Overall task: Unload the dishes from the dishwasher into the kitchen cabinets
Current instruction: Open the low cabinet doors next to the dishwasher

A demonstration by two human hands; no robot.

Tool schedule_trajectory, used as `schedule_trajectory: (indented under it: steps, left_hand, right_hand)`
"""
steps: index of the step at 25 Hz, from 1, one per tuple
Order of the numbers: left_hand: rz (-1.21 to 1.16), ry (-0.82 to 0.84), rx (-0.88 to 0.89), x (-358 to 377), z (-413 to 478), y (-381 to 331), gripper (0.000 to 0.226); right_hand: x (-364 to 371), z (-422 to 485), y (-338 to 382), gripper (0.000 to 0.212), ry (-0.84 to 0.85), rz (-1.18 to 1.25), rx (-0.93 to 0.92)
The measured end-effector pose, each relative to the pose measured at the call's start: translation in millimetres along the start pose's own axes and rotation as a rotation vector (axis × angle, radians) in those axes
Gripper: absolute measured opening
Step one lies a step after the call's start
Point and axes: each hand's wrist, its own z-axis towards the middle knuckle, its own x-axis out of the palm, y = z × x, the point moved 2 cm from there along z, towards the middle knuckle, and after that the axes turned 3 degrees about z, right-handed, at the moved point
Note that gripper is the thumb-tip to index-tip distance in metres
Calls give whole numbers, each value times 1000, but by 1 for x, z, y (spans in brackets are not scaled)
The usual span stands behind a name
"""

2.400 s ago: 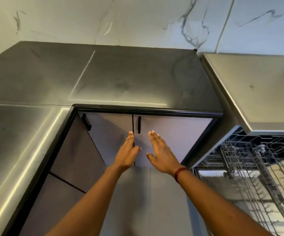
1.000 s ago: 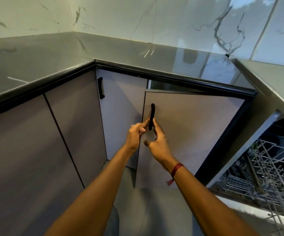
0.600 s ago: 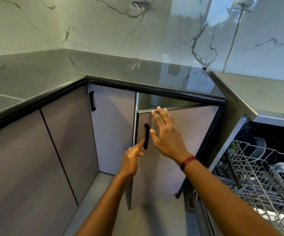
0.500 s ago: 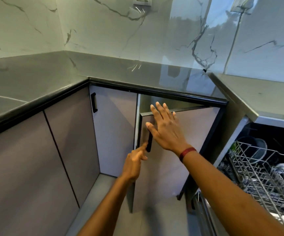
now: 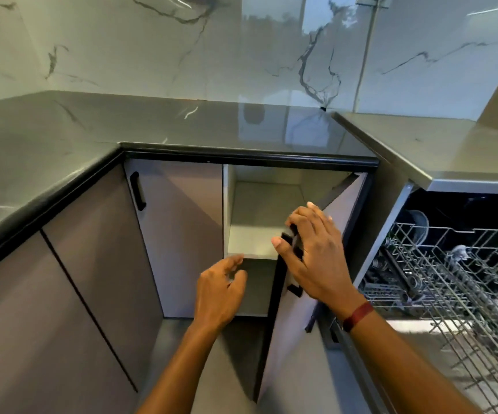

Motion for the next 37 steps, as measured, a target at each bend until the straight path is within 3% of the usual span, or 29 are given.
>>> schedule_trajectory:
  steps: [4, 9, 17, 25, 30, 37]
  left_hand:
    - [85, 189, 126, 18, 1, 4, 61]
    - [165, 317, 198, 52, -3, 0, 70]
    - [127, 310, 153, 104, -13, -22, 61]
    - [143, 334, 135, 158, -25, -43, 51]
    - [48, 339, 71, 183, -37, -63, 58]
    - [-8, 399, 145, 188, -39, -86, 59]
  right_hand:
    - [-27, -26, -14, 37, -89, 25, -35]
    - [-61, -49, -44, 27, -147, 131, -101]
    - [-109, -87, -109, 21, -358, 416, 40]
    - [-138, -96, -157, 19, -370, 526, 44]
    - [-140, -97, -167, 23, -340, 611, 50]
    - [-145, -105, -160, 36, -358, 634, 132]
